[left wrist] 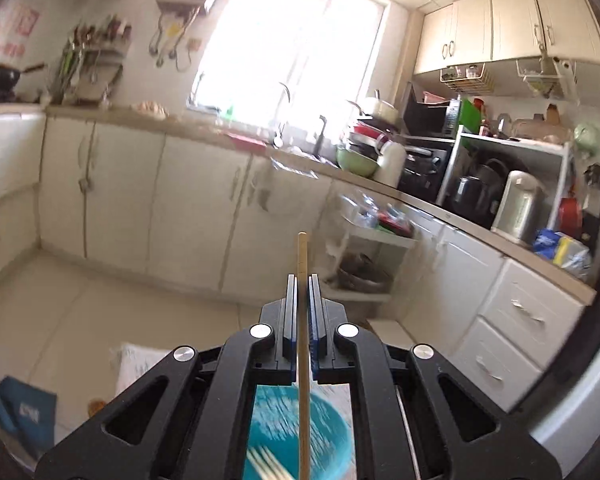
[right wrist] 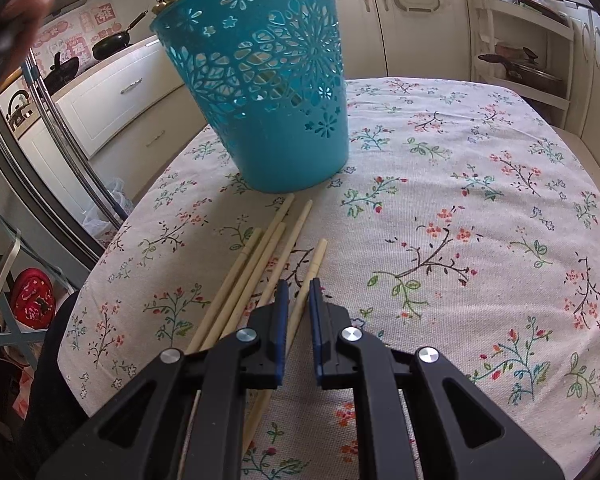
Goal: Organize utensils
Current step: 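Open the left gripper over the teal bin to drop the stick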
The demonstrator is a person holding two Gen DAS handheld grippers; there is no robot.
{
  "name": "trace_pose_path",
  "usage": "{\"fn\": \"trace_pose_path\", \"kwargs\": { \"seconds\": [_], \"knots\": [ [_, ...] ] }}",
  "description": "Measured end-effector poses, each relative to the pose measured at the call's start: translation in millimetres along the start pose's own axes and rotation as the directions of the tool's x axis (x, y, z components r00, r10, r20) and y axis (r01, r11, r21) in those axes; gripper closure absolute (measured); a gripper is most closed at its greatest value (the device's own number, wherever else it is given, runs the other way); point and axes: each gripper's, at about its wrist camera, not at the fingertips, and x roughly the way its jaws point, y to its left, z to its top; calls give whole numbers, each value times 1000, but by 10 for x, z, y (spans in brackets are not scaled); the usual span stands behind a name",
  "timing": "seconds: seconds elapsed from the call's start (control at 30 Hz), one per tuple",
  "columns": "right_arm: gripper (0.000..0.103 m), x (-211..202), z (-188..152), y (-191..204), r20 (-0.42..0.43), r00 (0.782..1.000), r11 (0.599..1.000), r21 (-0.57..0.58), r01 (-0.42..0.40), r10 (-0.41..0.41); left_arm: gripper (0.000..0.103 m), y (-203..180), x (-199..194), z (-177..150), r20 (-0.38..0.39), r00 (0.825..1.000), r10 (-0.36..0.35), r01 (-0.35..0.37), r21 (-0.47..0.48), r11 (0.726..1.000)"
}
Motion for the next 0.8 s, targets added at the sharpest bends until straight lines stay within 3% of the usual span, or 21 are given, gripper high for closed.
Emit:
{"fn": "trace_pose_path", "kwargs": {
  "seconds": [0.23, 0.5, 0.67, 0.77, 0.8],
  "knots": [
    [92, 3, -1, -37, -1, 1000, 999, 24, -27, 27, 98, 16, 476, -246, -34, 997, 72, -72, 4, 997],
    [92, -4, -3, -48, -1, 999, 999, 30, -33, 33, 98, 86, 563, -326, -64, 993, 102, -101, 12, 995],
    [92, -6, -4, -41, -2, 1000, 999, 24, -28, 28, 97, 87, 511, -392, -122, 988, 95, -91, 40, 995],
    [92, -15, -6, -32, -6, 1000, 1000, 19, -23, 23, 85, 138, 344, -463, -132, 985, 113, -107, 54, 993],
    [91, -20, -7, -30, -9, 1000, 1000, 19, -20, 20, 71, 174, 257, -493, -128, 984, 126, -121, 51, 991]
  ]
}}
